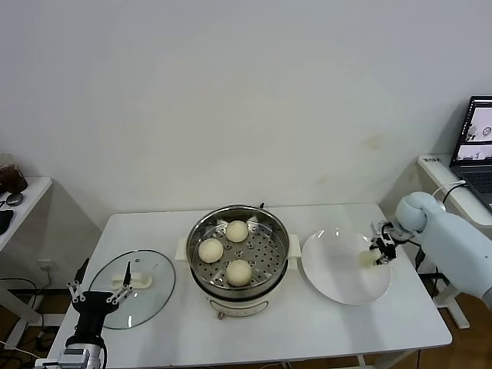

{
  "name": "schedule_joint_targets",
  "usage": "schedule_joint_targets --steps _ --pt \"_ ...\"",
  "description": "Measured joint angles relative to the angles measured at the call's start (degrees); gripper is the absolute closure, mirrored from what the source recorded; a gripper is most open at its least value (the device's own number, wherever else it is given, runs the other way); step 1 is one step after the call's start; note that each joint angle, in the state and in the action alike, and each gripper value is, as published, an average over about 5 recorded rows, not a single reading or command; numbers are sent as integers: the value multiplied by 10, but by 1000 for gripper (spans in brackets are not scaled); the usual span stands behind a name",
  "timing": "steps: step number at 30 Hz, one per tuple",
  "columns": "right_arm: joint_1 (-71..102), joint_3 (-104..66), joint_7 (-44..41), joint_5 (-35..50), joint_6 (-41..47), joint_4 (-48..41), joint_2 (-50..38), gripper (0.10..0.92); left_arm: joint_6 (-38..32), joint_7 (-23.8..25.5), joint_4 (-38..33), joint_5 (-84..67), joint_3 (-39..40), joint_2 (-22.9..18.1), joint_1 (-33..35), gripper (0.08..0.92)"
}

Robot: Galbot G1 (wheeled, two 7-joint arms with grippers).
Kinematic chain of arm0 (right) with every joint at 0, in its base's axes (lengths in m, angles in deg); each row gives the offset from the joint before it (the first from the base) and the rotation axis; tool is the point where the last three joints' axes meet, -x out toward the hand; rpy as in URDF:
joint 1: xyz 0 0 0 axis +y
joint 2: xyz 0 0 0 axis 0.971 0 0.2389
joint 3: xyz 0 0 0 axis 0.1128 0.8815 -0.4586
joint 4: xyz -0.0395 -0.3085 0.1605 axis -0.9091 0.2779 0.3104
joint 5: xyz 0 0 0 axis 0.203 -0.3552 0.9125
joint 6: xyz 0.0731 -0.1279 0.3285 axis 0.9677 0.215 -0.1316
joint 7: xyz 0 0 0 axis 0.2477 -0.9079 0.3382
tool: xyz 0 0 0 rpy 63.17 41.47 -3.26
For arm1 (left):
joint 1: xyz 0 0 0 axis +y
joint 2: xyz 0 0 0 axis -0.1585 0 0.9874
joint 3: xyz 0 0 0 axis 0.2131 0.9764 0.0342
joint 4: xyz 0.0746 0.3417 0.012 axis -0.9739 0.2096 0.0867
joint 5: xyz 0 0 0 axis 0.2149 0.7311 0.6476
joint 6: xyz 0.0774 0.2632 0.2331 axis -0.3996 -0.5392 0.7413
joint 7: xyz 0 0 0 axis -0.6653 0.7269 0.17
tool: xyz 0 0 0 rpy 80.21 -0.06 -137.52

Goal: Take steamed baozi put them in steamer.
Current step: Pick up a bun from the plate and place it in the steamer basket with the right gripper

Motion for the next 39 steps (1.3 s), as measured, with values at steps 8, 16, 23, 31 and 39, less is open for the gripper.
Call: schedule_joint_targets --steps 8,16,23,31,39 --pt "-108 89 -2 101 50 86 -37 614 3 1 0 -6 5 9 -10 177" --pt "-288 241 34 250 129 196 -30 603 5 2 7 -9 16 16 -22 177" --pt "-386 341 92 386 222 282 16 601 5 2 9 -11 19 18 -25 177" --pt "-396 391 159 467 316 312 83 601 5 2 8 -17 10 17 -21 177" --pt "-356 408 195 481 364 297 129 599 5 2 7 -19 5 11 -19 177"
